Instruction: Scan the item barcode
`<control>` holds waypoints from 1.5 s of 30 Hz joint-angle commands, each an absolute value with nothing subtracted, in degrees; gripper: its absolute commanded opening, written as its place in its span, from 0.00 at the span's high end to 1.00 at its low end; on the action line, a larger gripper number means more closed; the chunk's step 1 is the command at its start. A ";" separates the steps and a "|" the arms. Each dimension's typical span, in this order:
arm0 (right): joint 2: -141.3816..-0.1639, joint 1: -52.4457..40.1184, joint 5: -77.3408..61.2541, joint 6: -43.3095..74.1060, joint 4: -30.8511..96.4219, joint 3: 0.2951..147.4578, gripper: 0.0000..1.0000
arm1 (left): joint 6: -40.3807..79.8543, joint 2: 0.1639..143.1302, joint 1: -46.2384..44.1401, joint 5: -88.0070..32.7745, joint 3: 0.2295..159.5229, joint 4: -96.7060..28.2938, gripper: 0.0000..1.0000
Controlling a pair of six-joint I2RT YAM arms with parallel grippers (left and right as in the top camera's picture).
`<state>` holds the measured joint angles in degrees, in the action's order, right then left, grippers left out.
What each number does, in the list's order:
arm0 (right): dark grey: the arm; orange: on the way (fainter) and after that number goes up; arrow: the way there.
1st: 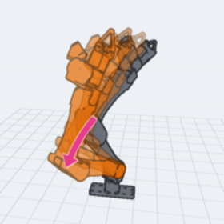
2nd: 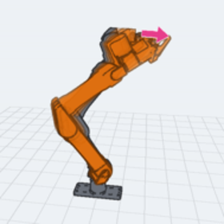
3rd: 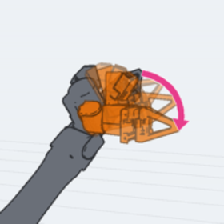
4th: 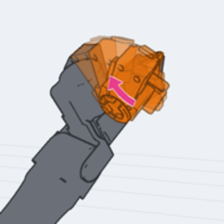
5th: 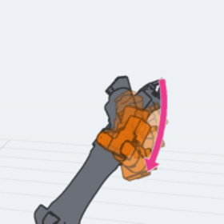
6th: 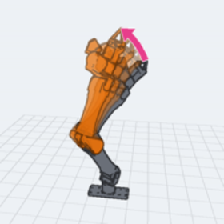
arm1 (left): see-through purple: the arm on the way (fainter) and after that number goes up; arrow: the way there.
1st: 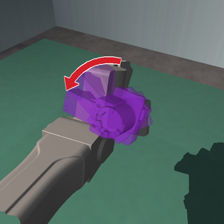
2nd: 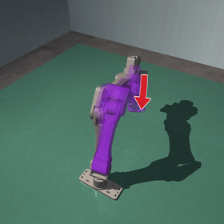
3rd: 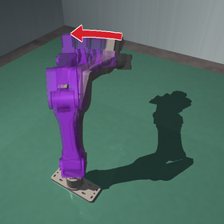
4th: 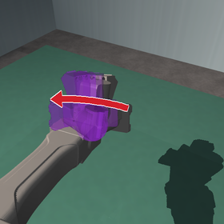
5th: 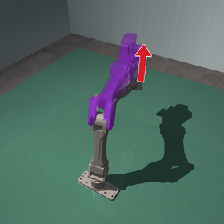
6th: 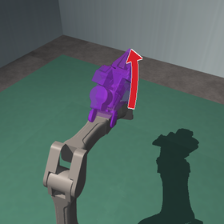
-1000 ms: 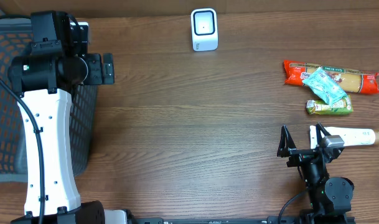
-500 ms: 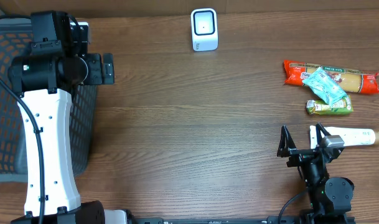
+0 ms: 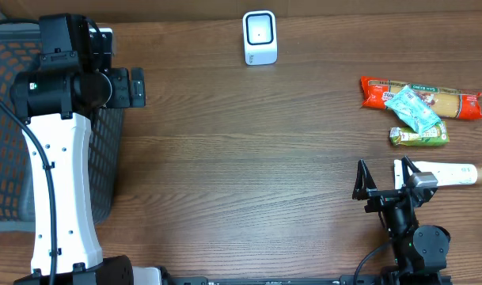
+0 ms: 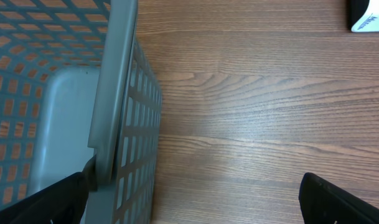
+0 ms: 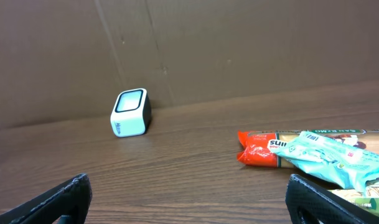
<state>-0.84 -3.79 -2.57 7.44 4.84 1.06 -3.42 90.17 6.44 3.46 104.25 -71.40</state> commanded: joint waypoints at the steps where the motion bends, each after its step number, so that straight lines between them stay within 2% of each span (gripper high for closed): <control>1: -0.16 -4.12 -2.26 7.22 4.60 0.47 0.00 | -4.29 90.26 6.68 3.14 104.75 -71.40 0.00; 9: -0.16 -4.12 -2.26 7.22 4.60 0.47 0.00 | -4.29 84.12 6.39 3.14 99.50 -71.26 0.01; 17: -0.16 -4.12 -2.26 7.22 4.60 0.47 0.00 | -4.29 65.39 6.33 3.16 77.17 -71.40 0.00; 23: -0.16 -4.12 -2.26 7.22 4.60 0.47 0.00 | -4.51 52.47 6.39 5.04 66.41 -71.57 0.00; 34: -0.16 -4.12 -2.26 7.22 4.60 0.47 0.00 | -4.56 30.30 6.33 -3.77 40.51 -38.28 0.01; 45: -0.16 -4.12 -2.26 7.22 4.60 0.47 0.00 | -4.71 9.61 4.78 -4.56 15.66 -14.68 0.00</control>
<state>-0.84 -3.79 -2.55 7.46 4.80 1.06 -3.62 13.26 5.21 -3.33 19.75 -17.12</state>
